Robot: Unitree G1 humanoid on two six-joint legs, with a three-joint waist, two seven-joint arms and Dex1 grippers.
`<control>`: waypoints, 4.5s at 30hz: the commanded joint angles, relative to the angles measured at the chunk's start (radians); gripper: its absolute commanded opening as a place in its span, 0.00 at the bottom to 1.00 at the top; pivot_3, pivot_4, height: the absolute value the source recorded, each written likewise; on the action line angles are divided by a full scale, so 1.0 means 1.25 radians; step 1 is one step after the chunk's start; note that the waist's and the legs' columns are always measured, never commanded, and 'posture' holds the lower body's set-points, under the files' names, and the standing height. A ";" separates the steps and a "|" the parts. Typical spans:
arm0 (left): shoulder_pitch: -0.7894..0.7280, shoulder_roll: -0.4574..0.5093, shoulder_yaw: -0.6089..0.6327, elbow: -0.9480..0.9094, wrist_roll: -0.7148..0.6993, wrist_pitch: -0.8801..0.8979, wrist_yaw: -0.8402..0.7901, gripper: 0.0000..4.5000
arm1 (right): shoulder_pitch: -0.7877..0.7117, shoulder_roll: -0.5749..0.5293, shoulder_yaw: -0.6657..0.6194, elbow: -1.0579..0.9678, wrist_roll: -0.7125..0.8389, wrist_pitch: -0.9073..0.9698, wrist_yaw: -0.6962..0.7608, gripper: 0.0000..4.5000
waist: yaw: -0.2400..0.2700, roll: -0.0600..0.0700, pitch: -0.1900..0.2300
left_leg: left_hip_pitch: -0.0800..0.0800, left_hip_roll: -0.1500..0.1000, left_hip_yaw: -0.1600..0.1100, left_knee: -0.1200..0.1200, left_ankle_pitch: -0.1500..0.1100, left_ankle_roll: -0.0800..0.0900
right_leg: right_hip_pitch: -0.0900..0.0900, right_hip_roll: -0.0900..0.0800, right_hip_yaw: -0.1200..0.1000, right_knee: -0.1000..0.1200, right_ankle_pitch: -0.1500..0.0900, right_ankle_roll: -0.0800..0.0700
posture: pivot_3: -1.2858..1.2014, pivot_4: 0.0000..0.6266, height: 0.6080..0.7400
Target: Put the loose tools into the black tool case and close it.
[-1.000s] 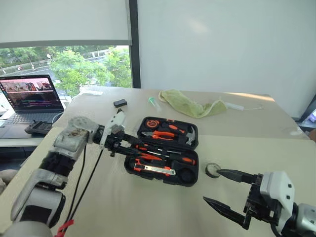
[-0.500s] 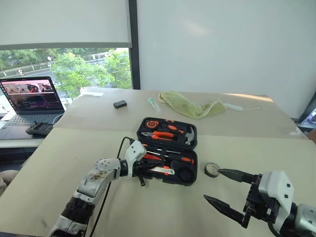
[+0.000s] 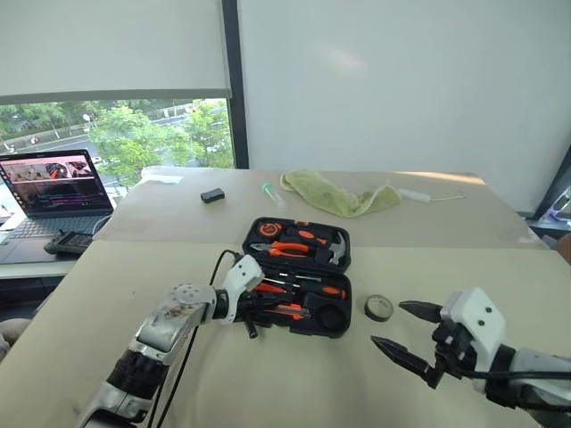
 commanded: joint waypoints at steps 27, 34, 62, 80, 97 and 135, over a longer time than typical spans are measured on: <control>0.201 0.259 0.233 -0.418 -0.293 0.099 -0.099 0.94 | -0.488 -0.103 0.339 0.319 -0.139 0.089 0.277 0.01 | 0.003 -0.004 0.012 | -0.016 -0.002 0.000 0.002 0.002 -0.001 | -0.014 0.003 -0.002 0.000 0.005 0.005 | 0.52 0.24 1.00; 0.216 0.279 0.240 -0.421 -0.292 0.092 -0.099 0.94 | -0.653 -0.058 0.541 0.330 -0.196 0.159 0.305 0.01 | -0.002 -0.004 0.012 | -0.015 -0.001 -0.001 0.002 0.002 -0.002 | -0.014 0.003 -0.003 0.000 0.005 0.004 | 0.52 0.24 1.00; 0.190 0.224 0.257 -0.449 -0.374 0.207 0.092 0.94 | -0.739 0.039 0.472 0.333 -0.148 0.214 0.409 0.44 | 0.004 -0.003 0.012 | -0.016 -0.002 -0.001 0.002 0.002 -0.003 | -0.015 0.001 -0.003 0.000 0.005 0.004 | 0.52 0.24 1.00; -0.473 -0.064 0.118 0.388 -0.049 0.346 0.513 0.94 | -0.794 0.286 0.214 0.684 -0.294 0.241 -0.086 0.99 | -0.009 -0.005 0.013 | -0.016 -0.004 -0.002 0.001 0.010 -0.011 | -0.015 0.006 -0.003 0.001 0.010 0.005 | 0.52 0.24 1.00; -0.649 -0.122 0.112 0.854 0.107 0.182 0.327 0.38 | -0.906 0.341 0.311 1.034 -0.378 0.127 -0.034 0.46 | -0.017 -0.005 0.013 | -0.019 -0.005 0.000 -0.003 0.010 -0.012 | -0.018 0.004 -0.003 0.002 0.009 0.007 | 0.52 0.24 1.00; -0.134 -0.135 0.238 -0.212 -0.057 0.686 0.435 0.00 | -0.541 0.323 0.209 0.368 -0.293 0.304 -0.045 0.00 | -0.009 -0.004 0.011 | -0.011 -0.004 -0.001 -0.007 0.009 -0.013 | -0.013 0.003 -0.001 0.001 0.008 0.005 | 0.52 0.24 1.00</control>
